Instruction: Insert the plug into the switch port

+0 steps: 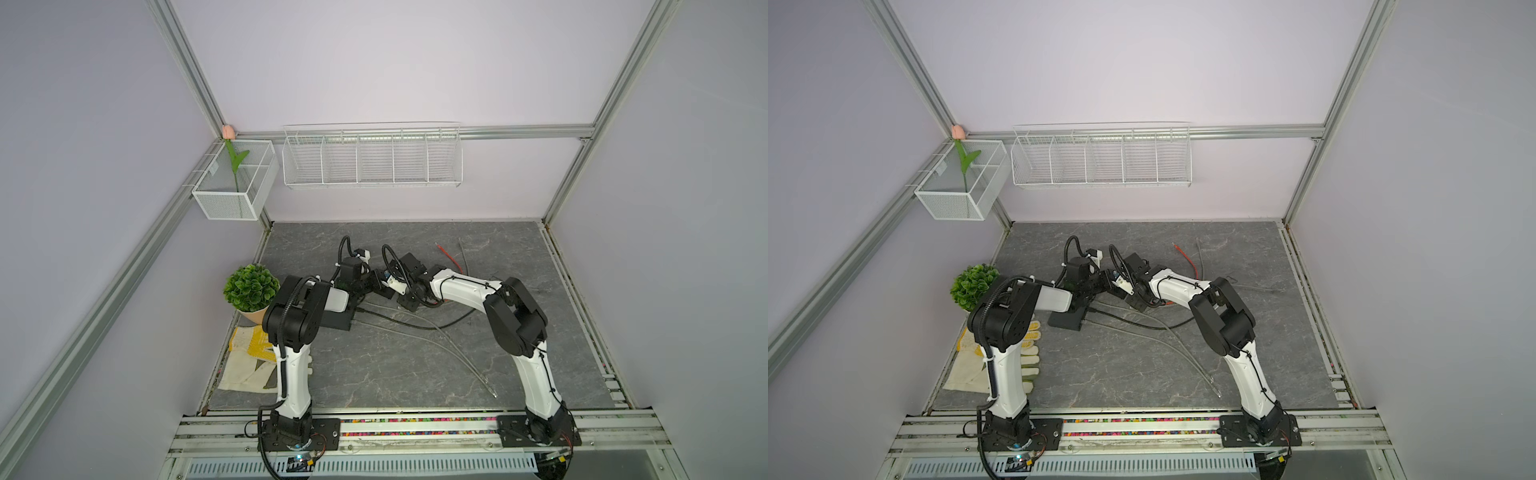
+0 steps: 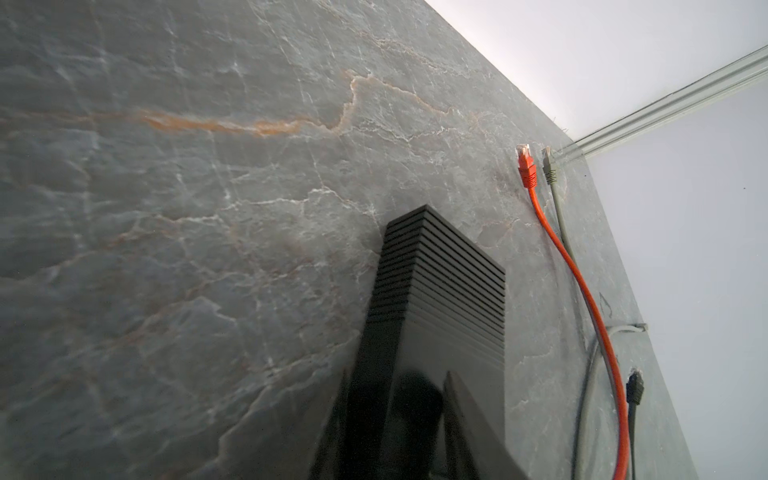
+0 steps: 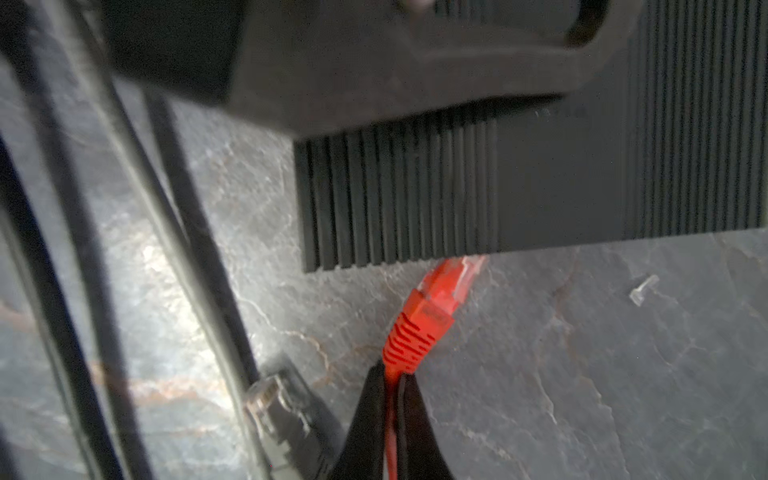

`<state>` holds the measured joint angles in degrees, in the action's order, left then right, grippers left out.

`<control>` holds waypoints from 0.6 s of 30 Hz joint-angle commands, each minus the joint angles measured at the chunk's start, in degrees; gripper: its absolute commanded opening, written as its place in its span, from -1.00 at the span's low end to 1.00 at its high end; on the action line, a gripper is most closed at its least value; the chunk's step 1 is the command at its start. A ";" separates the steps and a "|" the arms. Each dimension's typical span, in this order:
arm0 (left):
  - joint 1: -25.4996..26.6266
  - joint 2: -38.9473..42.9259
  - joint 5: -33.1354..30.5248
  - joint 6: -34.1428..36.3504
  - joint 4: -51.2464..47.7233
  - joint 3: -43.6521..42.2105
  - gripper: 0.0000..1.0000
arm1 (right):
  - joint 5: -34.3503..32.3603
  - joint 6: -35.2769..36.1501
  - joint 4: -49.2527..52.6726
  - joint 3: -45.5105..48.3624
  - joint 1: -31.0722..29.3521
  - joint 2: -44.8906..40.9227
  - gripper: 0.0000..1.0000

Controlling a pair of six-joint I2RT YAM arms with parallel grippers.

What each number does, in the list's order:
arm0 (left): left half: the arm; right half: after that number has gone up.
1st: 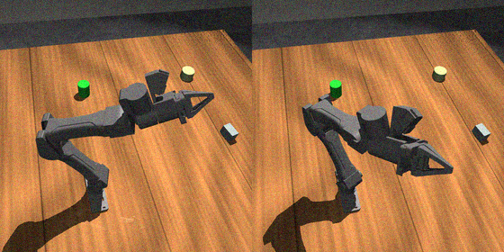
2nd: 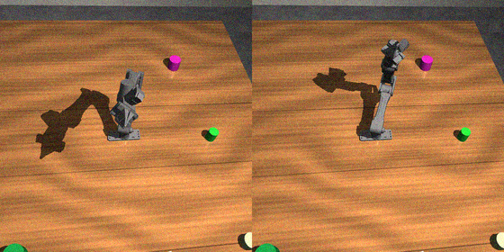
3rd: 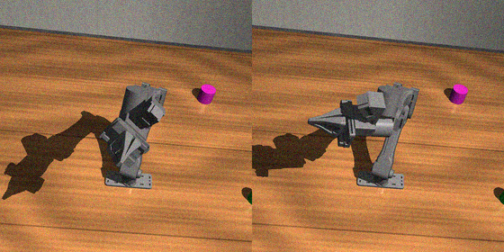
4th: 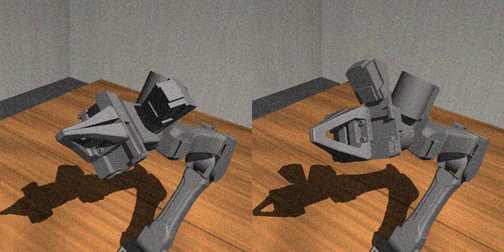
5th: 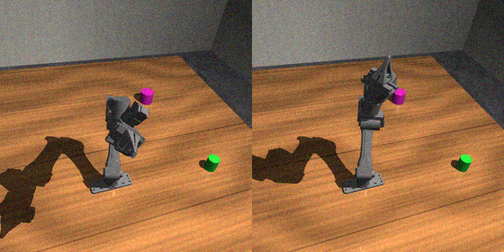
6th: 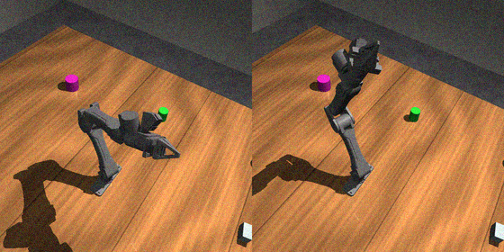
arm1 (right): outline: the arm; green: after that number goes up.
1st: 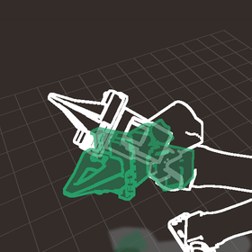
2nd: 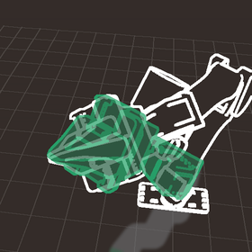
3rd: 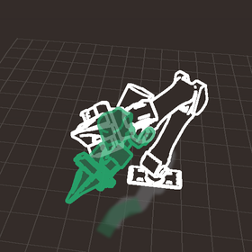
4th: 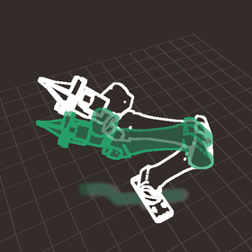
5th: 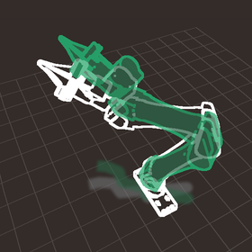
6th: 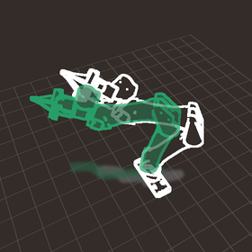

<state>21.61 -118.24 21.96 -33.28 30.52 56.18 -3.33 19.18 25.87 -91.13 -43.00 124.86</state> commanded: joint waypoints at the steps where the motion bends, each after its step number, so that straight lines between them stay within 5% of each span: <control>1: 7.54 -4.03 6.70 0.19 -11.41 -1.25 -0.23 | 16.55 3.20 -19.69 0.16 -4.94 2.14 -0.86; 18: 7.61 -3.98 7.10 1.08 -12.14 -1.42 -0.24 | 9.47 5.19 -14.86 -3.78 -3.40 4.23 -0.87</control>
<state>21.61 -118.45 21.21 -33.61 30.76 56.36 1.63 17.78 24.16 -91.35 -42.37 125.23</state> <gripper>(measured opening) 0.382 0.075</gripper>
